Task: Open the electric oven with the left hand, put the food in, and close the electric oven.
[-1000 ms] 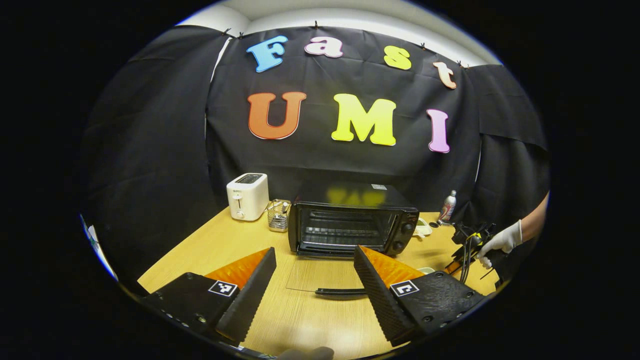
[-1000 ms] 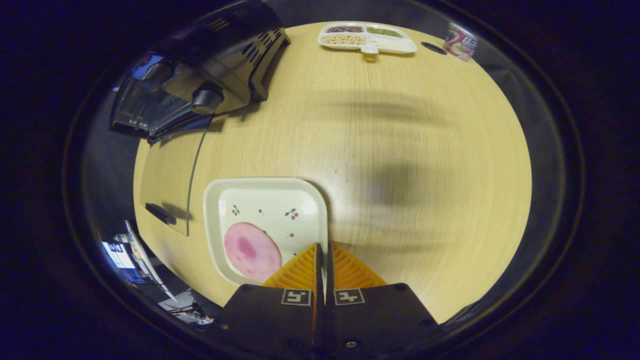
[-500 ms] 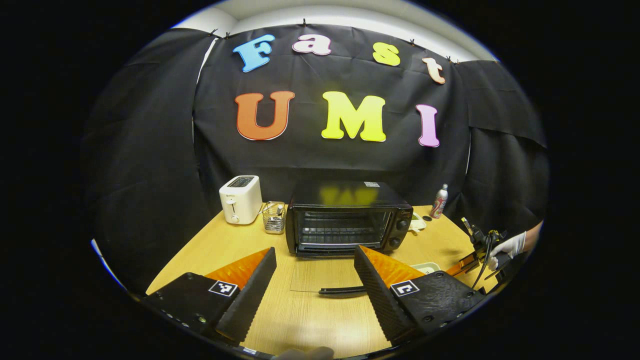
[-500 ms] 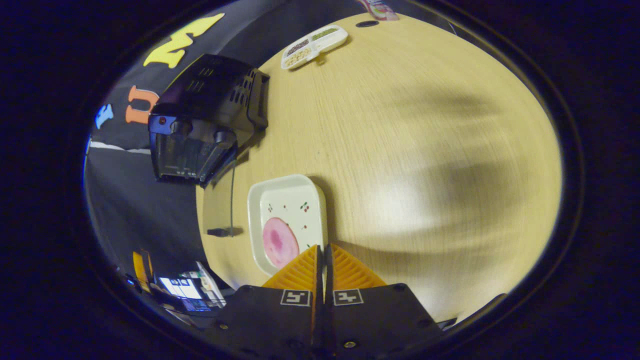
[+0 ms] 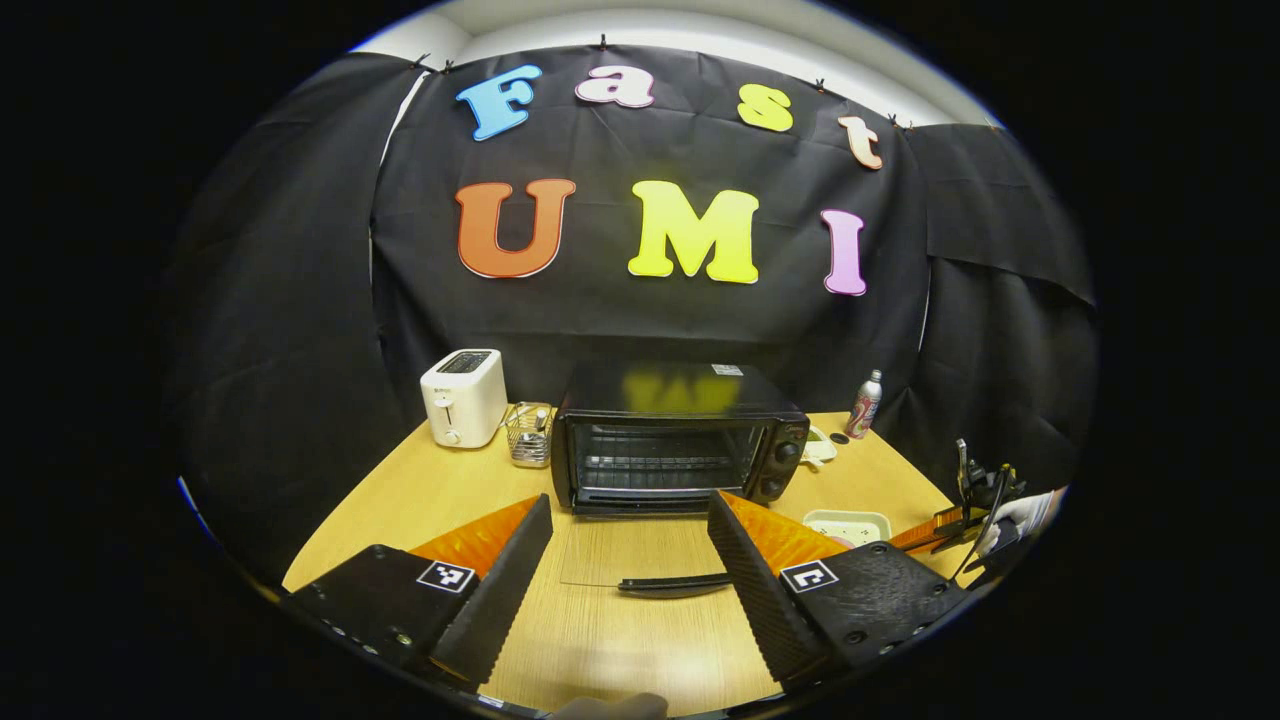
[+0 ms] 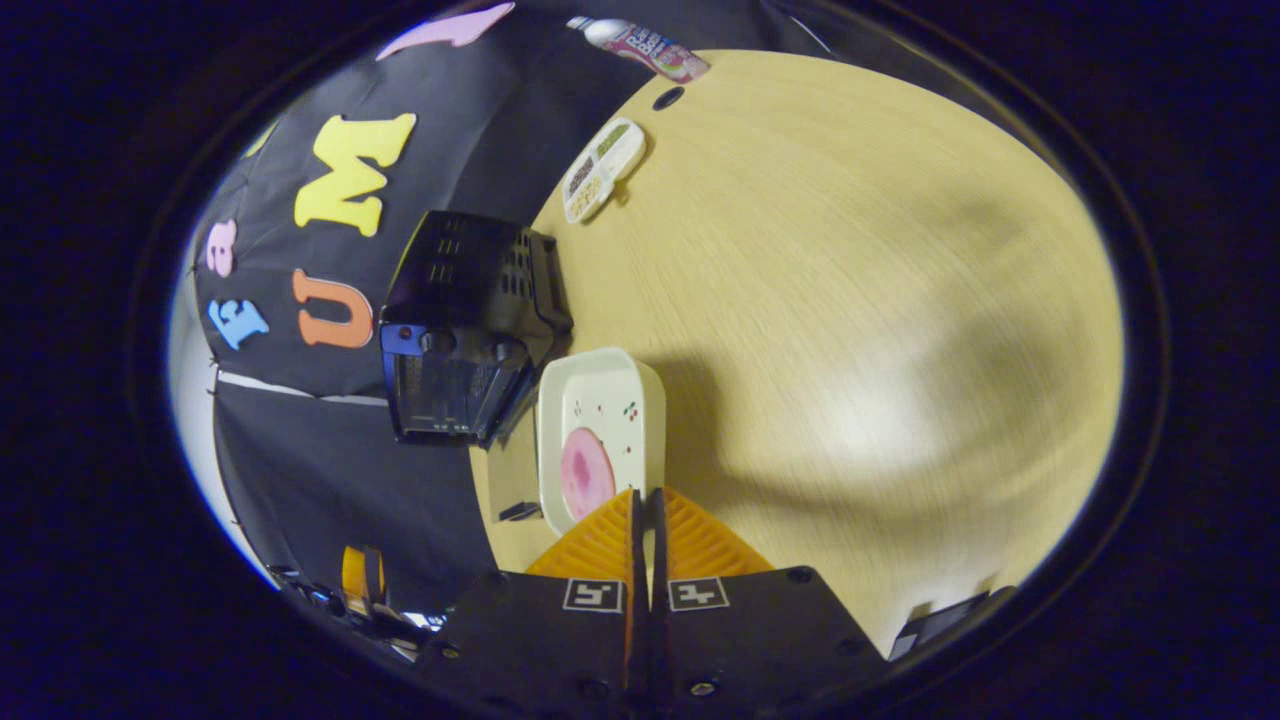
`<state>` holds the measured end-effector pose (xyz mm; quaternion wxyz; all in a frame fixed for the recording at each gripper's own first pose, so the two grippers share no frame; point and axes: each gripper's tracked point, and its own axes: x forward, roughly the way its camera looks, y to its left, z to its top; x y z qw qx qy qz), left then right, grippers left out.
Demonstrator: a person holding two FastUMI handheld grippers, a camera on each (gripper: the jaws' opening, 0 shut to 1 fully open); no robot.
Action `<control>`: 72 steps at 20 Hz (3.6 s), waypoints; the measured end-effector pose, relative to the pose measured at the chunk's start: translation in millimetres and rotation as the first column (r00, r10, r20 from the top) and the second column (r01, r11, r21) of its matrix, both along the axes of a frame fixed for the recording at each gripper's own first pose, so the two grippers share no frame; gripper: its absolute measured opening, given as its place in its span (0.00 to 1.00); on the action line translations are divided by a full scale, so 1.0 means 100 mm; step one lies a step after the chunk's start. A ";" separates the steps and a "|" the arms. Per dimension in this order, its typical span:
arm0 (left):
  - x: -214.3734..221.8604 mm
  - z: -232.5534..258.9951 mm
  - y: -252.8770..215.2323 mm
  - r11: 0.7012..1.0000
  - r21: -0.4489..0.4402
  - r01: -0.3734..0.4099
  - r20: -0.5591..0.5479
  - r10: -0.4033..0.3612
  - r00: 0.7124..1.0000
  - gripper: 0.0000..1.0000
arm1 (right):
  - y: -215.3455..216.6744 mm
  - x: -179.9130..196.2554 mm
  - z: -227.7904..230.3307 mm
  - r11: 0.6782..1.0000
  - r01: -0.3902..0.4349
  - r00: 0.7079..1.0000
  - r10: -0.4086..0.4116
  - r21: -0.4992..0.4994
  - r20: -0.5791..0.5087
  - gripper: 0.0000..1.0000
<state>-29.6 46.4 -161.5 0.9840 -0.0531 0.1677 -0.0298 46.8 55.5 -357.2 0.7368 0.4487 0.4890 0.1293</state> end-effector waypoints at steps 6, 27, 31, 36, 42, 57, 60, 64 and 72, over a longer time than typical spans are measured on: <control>0.05 0.15 0.09 0.999 0.020 -0.030 0.019 0.029 0.999 0.95 | 0.47 0.02 0.31 0.994 0.102 0.993 -0.104 0.033 0.054 0.03; 0.03 0.53 0.44 0.995 0.081 -0.050 0.023 0.048 0.999 0.95 | 2.79 0.98 0.41 0.890 0.426 0.897 -0.439 0.161 0.054 0.00; 0.08 0.51 0.56 0.995 0.078 -0.061 0.011 0.060 0.998 0.95 | 2.90 1.33 0.40 0.879 0.448 0.884 -0.463 0.160 0.067 0.04; 0.15 0.49 0.69 0.993 0.086 -0.076 0.015 0.075 0.997 0.95 | 2.86 1.67 0.33 0.859 0.490 0.857 -0.506 0.148 0.096 0.00; 0.18 0.41 0.76 0.993 0.073 -0.088 -0.007 0.088 0.996 0.95 | 2.88 1.84 0.33 0.860 0.485 0.852 -0.506 0.161 0.138 0.06; 0.21 0.56 0.59 0.995 0.069 -0.070 0.057 0.066 0.996 0.95 | 2.43 1.28 0.95 0.959 0.277 0.914 -0.244 -0.058 0.324 0.87; 0.17 0.60 0.55 0.995 0.073 -0.067 0.078 0.062 0.995 0.95 | 2.17 1.05 1.14 0.958 0.251 0.907 -0.183 -0.137 0.379 0.86; 0.09 0.62 0.42 0.996 0.059 -0.061 0.096 0.056 0.994 0.95 | 1.77 0.78 1.42 0.934 0.252 0.879 -0.112 -0.253 0.463 0.88; -0.03 0.49 0.10 0.997 0.071 -0.034 0.106 0.027 0.994 0.95 | 0.80 0.34 1.76 0.791 0.334 0.811 0.036 -0.512 0.585 0.94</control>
